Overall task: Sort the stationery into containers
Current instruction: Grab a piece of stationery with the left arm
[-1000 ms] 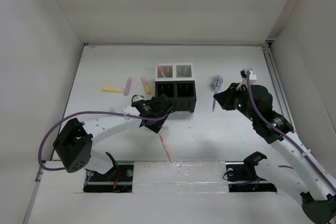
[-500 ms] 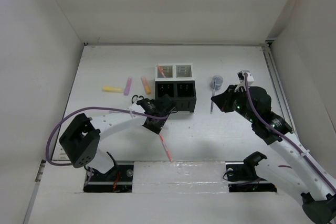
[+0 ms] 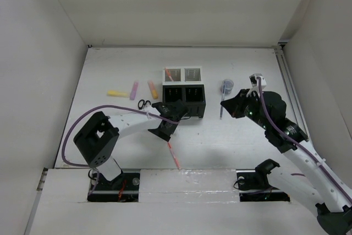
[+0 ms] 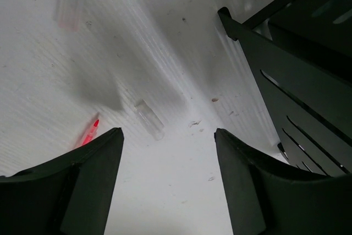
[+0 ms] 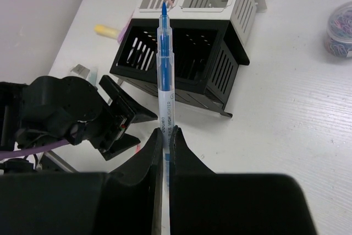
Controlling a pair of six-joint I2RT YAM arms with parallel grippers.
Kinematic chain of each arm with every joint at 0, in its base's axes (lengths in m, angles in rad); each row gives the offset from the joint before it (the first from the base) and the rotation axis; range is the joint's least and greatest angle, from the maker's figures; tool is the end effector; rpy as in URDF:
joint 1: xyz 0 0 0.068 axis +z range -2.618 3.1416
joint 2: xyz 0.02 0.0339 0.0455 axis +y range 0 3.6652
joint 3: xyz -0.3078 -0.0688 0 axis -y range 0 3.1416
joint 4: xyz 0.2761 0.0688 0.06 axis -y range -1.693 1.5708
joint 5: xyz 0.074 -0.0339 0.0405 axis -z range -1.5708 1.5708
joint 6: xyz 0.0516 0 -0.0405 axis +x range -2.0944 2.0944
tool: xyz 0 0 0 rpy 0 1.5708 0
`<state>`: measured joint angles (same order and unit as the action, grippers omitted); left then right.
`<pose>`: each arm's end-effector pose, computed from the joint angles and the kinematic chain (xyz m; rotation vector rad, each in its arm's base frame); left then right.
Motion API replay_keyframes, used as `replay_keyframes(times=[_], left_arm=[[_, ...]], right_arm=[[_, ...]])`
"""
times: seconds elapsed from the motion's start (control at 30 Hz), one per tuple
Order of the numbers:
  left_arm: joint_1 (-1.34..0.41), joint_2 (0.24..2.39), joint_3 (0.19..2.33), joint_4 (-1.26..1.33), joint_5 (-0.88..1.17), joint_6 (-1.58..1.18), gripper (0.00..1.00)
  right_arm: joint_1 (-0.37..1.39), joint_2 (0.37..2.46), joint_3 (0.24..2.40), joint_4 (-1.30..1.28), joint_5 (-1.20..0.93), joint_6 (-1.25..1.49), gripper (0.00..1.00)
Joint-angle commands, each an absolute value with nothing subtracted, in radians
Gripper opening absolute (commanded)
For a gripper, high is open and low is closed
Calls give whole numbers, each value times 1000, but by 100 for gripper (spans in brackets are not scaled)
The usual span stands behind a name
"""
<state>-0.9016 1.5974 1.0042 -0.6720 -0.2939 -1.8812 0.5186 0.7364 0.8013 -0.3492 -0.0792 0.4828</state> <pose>0.2151 -0.2478 0.1989 -1.3633 2.4225 -0.3477 0.1578 0.0947 0.3628 -0.0916 1.9234 0.7595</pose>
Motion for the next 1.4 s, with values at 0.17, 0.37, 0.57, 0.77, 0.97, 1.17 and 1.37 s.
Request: replay_keyframes(times=[0.17,0.37,0.57,0.77,0.97,1.17,1.37], left_arm=[[-904,1649,1045,-710,-328,-1971,62],[-904,1678,1054,-701,-319,-1971,62],[-904,1698,1054,-692,-310,-1971,61],[-904,1707,1054,-683,-301,-1971,56],[-904,1707,1045,-683,-291,-1980,54],[-904,1716,1017,-673,-282,-1989,49],[-904,1717,1008,-664,-282,-1990,47]], right_arm=[[526,698,793,-307,-89,469,0],[526,698,793,-316,-89,460,0],[526,689,793,-316,-89,460,0],[526,680,793,-325,-89,460,0],[526,680,793,-325,-89,460,0],[526,680,793,-325,-89,460,0],[526,680,793,-325,-89,460,0]])
